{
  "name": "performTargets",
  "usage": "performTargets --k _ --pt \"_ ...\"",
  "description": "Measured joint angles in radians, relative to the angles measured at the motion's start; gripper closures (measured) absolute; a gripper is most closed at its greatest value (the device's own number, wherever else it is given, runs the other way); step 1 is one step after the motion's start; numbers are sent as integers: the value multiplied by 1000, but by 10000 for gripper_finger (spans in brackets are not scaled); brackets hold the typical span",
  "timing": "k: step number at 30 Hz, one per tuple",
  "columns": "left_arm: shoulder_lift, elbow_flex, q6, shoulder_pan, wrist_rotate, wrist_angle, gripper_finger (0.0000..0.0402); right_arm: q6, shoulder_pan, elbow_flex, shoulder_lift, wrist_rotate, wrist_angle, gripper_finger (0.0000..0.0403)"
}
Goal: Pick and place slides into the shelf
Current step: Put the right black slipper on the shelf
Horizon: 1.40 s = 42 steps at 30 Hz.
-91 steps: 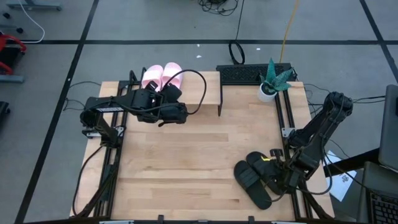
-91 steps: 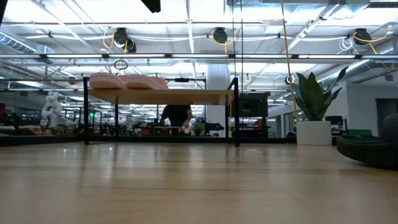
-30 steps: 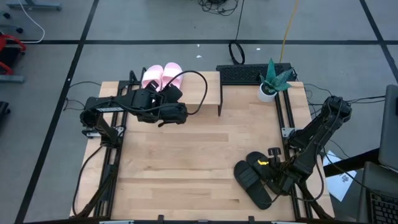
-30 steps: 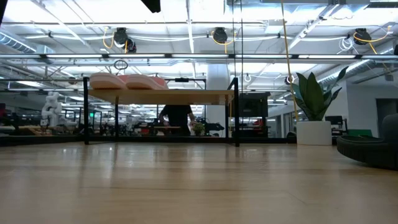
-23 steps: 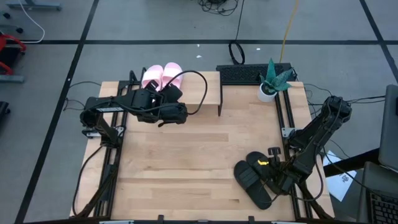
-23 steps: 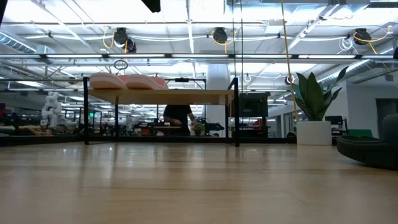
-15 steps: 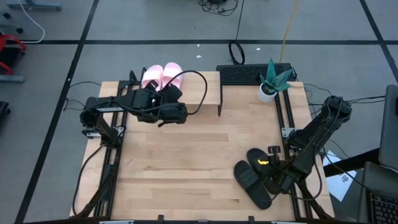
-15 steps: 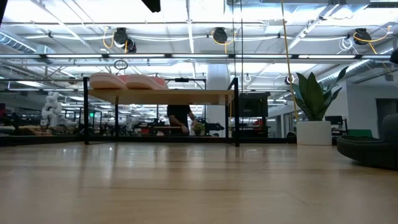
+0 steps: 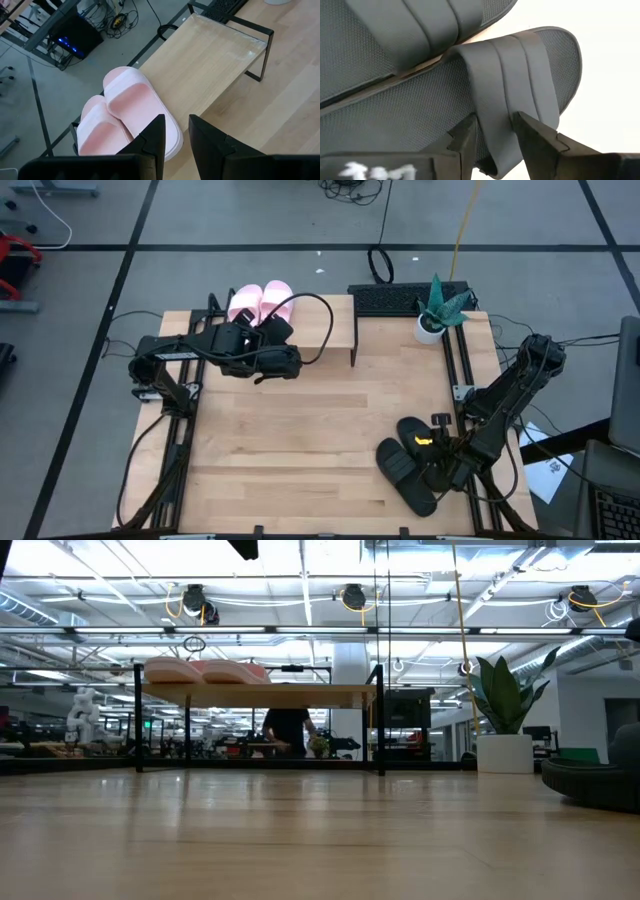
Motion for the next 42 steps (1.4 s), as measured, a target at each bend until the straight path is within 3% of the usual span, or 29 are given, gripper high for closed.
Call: performTargets --k 12,22,36,42 --pt "0 0 8 0 -2 0 316 47 0 -3 2 39 -39 274" --pt "0 0 24 -4 -54 1 316 70 -1 -2 7 57 -58 308" --pt "0 0 53 -26 -110 3 316 131 -3 -2 156 120 -86 314" --pt "0 0 53 -47 -116 4 316 202 -3 -1 175 141 -126 342"
